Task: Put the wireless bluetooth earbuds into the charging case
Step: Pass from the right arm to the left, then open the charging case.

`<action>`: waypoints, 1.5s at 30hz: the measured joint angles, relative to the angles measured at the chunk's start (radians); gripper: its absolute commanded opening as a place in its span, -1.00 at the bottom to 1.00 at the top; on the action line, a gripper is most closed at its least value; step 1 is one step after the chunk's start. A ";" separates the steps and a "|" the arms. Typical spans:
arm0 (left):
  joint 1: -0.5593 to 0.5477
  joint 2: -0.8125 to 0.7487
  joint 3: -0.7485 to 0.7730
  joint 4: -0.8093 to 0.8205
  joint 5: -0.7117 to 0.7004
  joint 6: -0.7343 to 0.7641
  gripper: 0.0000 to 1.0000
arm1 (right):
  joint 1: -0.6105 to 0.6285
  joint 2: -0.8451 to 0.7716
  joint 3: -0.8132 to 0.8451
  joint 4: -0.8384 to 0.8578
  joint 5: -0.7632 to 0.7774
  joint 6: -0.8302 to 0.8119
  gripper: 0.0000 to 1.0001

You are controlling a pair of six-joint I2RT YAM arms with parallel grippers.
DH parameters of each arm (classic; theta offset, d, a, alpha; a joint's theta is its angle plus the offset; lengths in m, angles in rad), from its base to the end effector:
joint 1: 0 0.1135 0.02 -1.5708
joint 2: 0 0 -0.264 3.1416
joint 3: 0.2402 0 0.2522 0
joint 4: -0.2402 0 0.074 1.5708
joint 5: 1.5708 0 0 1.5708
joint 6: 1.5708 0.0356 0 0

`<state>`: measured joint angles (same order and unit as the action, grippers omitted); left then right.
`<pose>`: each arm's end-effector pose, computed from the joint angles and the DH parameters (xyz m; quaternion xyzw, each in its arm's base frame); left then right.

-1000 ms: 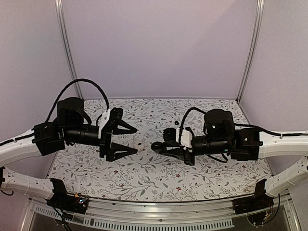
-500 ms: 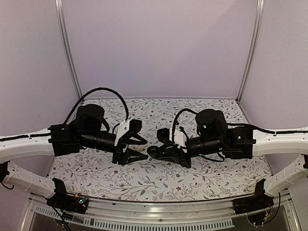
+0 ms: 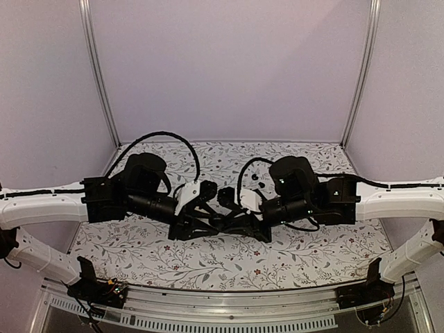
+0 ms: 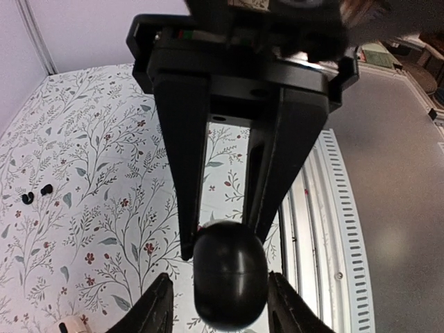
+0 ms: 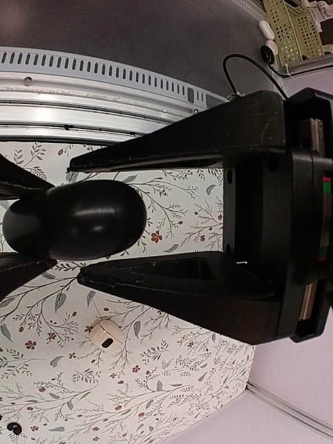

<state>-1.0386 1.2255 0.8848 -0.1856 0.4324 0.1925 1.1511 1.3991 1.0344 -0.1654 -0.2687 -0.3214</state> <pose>0.1259 -0.2432 0.2832 0.5762 0.6294 -0.3696 0.3679 0.1212 0.2948 0.2875 -0.6267 0.5924 0.3049 0.4041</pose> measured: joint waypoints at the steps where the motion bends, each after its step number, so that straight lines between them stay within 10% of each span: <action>1: 0.000 0.000 0.000 -0.002 0.000 0.000 -0.17 | 0.000 0.003 0.002 -0.005 0.000 0.000 -1.00; 21: -0.003 0.012 0.010 -0.014 0.003 0.016 -0.72 | 0.006 0.011 0.012 -0.033 0.006 0.010 -1.00; 27: -0.003 0.010 0.002 0.004 0.005 0.008 -1.00 | 0.006 0.011 0.014 -0.037 0.003 0.016 -0.19; 45: 0.033 -0.161 -0.182 0.317 0.098 -0.113 -1.00 | -0.039 -0.095 -0.050 0.114 -0.105 0.080 0.04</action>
<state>-1.0054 1.0641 0.7029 0.1310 0.5301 0.0792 1.1126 1.3037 0.9848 -0.0509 -0.3733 -0.2417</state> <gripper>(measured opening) 0.223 0.533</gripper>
